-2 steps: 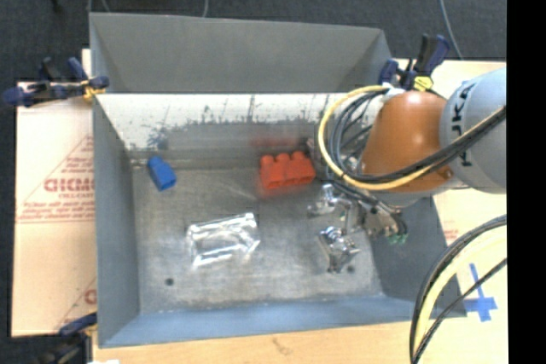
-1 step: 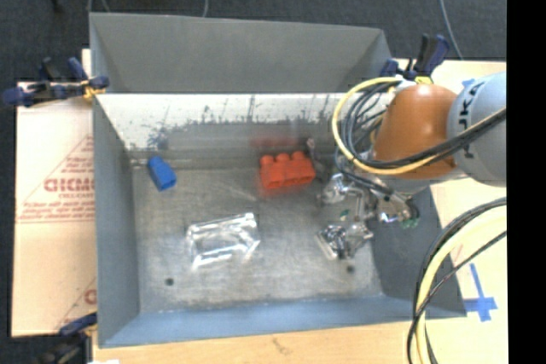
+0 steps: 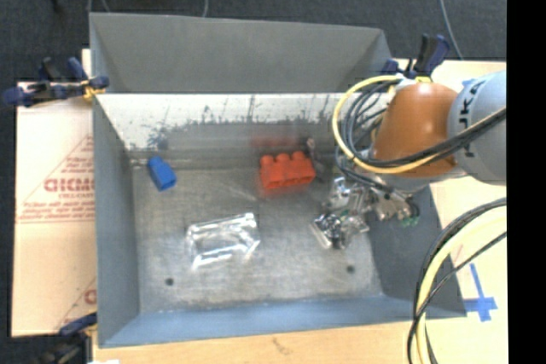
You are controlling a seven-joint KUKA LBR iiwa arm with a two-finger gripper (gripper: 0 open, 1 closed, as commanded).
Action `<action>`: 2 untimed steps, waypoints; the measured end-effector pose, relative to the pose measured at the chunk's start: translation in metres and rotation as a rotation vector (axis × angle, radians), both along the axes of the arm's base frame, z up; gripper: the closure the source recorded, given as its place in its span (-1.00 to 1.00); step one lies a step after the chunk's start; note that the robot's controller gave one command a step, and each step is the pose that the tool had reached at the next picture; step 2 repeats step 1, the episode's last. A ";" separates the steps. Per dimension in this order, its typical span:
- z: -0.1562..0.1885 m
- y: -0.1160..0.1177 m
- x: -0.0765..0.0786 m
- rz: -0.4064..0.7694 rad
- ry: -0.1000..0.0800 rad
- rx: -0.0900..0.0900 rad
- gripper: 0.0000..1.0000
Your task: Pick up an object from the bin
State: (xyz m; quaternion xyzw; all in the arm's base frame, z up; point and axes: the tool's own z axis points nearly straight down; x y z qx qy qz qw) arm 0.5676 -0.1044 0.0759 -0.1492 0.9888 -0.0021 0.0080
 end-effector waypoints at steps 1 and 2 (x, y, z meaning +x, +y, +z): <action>0.164 0.016 -0.011 0.380 0.007 -0.004 1.00; 0.164 0.016 -0.011 0.380 0.007 -0.004 1.00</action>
Offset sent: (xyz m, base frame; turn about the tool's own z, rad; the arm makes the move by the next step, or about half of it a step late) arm -0.0133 0.0167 0.1605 -0.3803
